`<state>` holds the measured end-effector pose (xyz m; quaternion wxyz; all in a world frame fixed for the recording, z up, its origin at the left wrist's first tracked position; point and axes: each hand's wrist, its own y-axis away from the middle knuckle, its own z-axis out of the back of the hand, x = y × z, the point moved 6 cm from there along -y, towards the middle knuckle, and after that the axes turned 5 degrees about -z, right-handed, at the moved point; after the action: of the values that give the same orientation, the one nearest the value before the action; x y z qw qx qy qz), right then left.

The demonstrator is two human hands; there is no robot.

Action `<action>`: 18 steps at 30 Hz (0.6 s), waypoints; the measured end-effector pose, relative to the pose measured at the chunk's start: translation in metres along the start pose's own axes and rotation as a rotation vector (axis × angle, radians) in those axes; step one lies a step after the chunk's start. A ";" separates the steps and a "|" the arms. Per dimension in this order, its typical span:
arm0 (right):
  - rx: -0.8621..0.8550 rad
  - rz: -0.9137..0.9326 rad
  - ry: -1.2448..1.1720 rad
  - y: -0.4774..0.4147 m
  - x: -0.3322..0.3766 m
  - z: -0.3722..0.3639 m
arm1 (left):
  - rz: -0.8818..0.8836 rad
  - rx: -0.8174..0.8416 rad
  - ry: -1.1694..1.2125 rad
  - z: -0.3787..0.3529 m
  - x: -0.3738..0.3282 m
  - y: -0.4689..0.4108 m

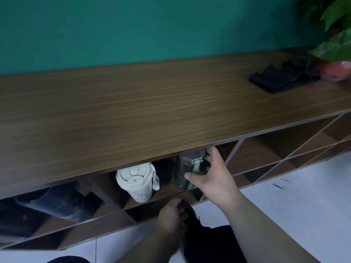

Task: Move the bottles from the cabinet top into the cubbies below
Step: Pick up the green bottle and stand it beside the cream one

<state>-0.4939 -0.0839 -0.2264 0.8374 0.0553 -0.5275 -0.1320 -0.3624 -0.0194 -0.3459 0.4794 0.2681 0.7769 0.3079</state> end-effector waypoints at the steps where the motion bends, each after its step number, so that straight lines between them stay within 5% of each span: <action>1: 0.011 -0.014 -0.002 0.003 -0.002 0.002 | -0.041 -0.020 -0.013 0.002 -0.001 0.006; 10: 0.023 -0.094 -0.184 0.018 0.002 0.011 | -0.529 0.049 -0.074 -0.027 -0.078 0.057; 18: 0.076 -0.104 -0.169 0.021 0.011 0.006 | -0.527 0.083 -0.207 -0.046 -0.099 0.054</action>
<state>-0.4911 -0.0667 -0.2095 0.7794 0.1030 -0.5971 -0.1594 -0.3580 -0.0636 -0.2325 0.6085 0.1061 0.7785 0.1115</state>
